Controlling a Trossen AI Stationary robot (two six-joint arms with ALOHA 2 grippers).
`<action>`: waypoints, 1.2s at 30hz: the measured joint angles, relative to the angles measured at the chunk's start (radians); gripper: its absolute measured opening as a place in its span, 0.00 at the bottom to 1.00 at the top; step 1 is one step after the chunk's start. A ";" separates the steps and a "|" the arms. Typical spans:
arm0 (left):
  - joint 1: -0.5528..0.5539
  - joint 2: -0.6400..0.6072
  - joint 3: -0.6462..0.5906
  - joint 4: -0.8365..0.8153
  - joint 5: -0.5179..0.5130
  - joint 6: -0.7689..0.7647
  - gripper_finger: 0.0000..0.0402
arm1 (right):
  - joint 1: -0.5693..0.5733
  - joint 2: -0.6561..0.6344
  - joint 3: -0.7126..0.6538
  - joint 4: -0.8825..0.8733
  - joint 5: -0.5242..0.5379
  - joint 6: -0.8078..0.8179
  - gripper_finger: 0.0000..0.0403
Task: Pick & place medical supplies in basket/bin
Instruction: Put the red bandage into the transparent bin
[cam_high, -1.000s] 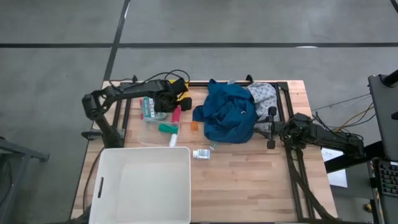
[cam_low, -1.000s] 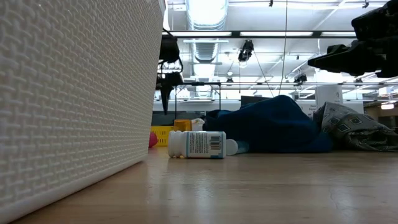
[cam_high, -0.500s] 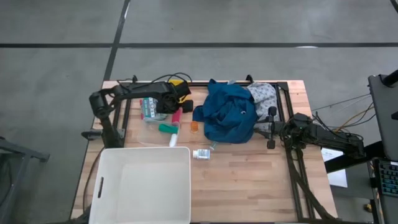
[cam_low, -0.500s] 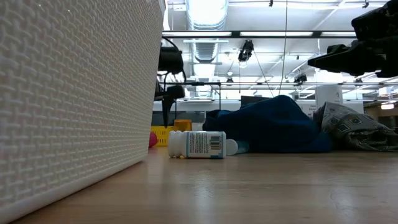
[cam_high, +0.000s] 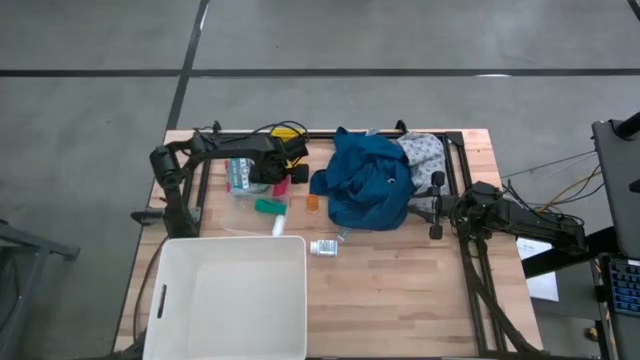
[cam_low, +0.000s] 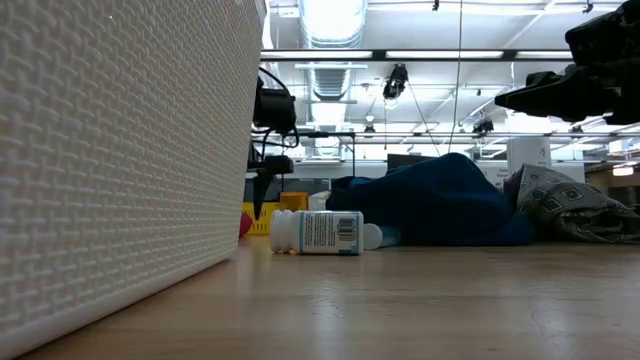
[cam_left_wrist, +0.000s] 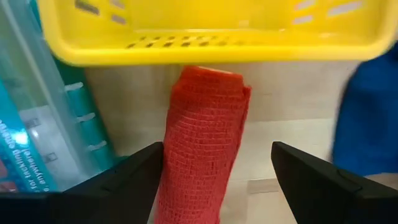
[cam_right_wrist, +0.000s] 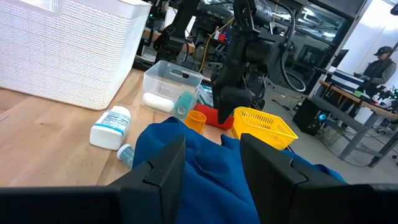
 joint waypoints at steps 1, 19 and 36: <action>0.000 0.000 -0.007 0.000 0.000 0.000 0.75 | 0.000 0.000 0.000 0.000 0.000 0.000 0.37; 0.000 0.000 -0.094 0.086 0.053 -0.003 0.64 | 0.000 0.000 0.000 0.000 -0.001 0.000 0.37; 0.000 -0.002 -0.094 0.090 0.132 0.000 0.38 | 0.000 0.000 0.000 0.000 -0.001 0.000 0.37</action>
